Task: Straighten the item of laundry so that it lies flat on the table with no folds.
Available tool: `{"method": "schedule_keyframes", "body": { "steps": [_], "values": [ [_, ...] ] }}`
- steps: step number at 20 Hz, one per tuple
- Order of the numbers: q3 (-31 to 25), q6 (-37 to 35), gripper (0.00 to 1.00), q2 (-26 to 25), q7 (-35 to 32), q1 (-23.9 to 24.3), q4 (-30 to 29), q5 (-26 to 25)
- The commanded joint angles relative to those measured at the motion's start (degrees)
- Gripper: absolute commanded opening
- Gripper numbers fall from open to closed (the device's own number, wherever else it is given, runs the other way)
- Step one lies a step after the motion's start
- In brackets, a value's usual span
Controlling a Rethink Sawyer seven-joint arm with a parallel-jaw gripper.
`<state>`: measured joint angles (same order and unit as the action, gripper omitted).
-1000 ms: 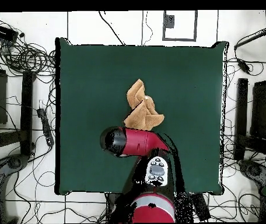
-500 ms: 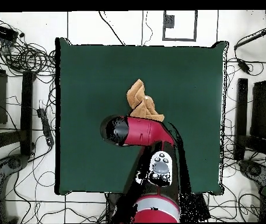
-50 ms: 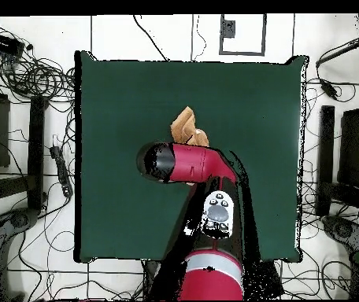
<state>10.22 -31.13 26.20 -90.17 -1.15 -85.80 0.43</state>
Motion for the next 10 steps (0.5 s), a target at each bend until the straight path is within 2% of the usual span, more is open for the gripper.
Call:
{"method": "schedule_keyframes", "body": {
  "steps": [1, 5, 10],
  "values": [
    [-6.9, 4.7, 1.00, -8.3, -13.8, -2.1, 2.8, 4.2],
    [-5.0, 12.1, 1.00, -13.2, -20.9, -3.9, 0.6, 7.7],
    [-3.0, 11.7, 1.00, -19.6, -21.9, -4.9, 1.2, 11.6]
  ]
}}
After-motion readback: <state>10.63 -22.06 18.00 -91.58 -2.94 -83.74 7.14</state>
